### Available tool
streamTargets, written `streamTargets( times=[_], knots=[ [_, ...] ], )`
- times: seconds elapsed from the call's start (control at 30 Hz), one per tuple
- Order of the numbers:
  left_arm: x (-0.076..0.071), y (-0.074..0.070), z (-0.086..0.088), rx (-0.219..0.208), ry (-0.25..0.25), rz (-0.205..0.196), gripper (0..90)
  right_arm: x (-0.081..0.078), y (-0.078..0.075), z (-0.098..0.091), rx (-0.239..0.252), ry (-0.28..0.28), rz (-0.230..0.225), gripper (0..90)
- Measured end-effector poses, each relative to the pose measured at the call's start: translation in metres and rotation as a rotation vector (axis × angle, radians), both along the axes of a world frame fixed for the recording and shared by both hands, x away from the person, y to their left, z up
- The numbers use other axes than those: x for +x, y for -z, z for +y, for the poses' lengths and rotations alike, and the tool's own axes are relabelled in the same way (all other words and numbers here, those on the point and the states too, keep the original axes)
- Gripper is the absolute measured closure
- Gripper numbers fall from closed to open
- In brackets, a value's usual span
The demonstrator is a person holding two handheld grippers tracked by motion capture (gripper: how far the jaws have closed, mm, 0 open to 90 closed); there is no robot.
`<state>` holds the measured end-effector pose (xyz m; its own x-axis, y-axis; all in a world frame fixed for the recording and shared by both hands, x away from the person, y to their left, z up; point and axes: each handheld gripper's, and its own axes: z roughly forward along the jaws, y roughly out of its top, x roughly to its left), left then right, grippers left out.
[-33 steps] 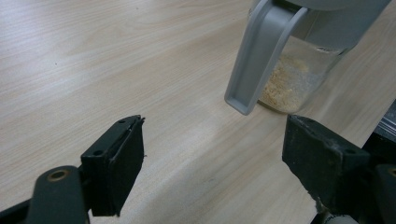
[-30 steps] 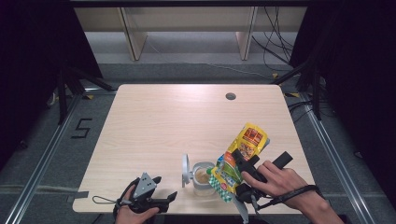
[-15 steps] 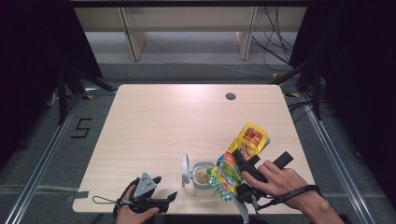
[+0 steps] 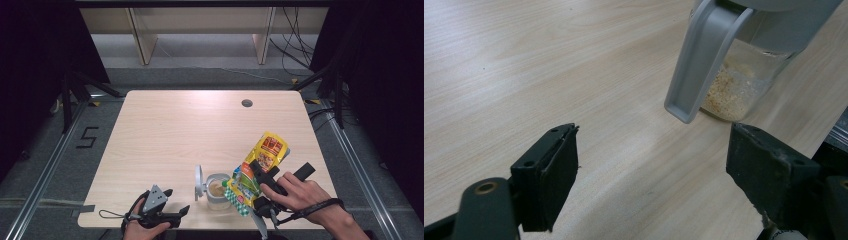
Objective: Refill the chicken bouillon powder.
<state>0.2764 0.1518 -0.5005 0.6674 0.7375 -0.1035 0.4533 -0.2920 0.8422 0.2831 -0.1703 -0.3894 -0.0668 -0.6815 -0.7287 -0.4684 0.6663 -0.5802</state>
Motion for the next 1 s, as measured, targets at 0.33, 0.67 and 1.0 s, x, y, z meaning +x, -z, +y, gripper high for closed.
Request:
streamTargets(
  times=[0.33,0.67,1.0],
  knots=[
    [0.0006,-0.0006,0.0020,0.027,0.006,-0.002,20.3,0.0005,-0.0002,0.0000,0.004,0.003,0.009,57.9],
    [0.0000,-0.0001,0.0002,0.001,0.000,-0.001,20.3,0.0007,-0.0004,-0.0012,-0.002,0.001,0.006,58.2],
    [0.0003,-0.0003,0.0010,0.014,0.006,0.000,20.3,0.0021,0.0002,-0.0019,-0.004,0.005,0.020,58.6]
  ],
)
